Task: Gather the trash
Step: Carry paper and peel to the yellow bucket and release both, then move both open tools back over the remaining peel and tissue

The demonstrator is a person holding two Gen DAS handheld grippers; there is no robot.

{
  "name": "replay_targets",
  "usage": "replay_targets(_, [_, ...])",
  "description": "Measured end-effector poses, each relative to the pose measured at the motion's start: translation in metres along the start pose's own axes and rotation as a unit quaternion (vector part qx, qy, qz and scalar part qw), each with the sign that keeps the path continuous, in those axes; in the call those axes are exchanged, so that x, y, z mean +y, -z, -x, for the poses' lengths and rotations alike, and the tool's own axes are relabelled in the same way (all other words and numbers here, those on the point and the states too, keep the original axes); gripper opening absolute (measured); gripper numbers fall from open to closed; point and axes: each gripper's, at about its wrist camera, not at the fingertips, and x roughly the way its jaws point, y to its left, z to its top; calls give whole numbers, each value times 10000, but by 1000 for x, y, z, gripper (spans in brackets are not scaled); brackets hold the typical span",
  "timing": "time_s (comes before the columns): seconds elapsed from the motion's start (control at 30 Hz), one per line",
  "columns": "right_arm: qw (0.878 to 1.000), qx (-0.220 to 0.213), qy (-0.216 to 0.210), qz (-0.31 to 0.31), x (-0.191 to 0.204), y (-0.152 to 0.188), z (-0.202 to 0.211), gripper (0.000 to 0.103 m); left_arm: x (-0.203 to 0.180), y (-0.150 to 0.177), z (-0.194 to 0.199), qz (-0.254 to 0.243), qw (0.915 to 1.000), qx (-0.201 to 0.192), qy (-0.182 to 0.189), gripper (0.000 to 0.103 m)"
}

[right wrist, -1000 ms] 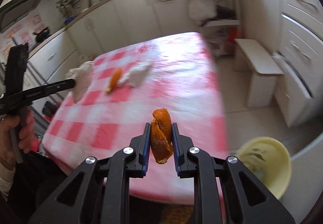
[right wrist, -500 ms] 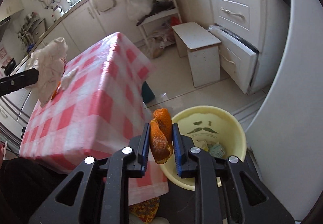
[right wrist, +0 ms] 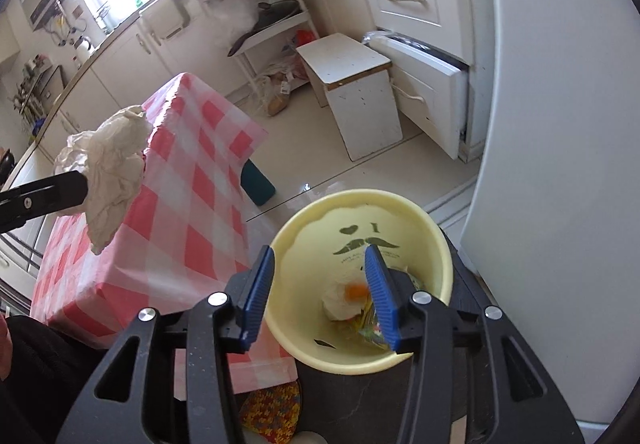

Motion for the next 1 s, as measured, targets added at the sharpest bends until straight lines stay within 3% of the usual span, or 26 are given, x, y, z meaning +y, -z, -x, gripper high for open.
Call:
replay_targets(0.33, [9998, 14, 58, -212, -15, 12, 7, 50, -18, -11, -28, -70, 9998, 163, 48, 18])
replay_targets(0.37, [9997, 26, 67, -237, -16, 13, 7, 50, -21, -12, -32, -81, 9997, 217, 30, 23])
replay_targets(0.47, [9995, 58, 87, -297, -18, 14, 7, 50, -28, -16, -48, -181, 9991, 325, -221, 53])
replay_targets(0.6, [9995, -6, 106, -295, -15, 11, 10, 52, -22, -12, -48, -184, 9985, 270, -441, 63])
replay_targets(0.87, [9998, -61, -50, -195, 6, 6, 9, 52, 30, -16, -7, 767, 9947, -383, -564, 67])
replay_targets(1.0, [9997, -128, -191, 19, 28, -2, 13, 53, 82, -17, 45, 1179, 9826, -1082, -944, 77])
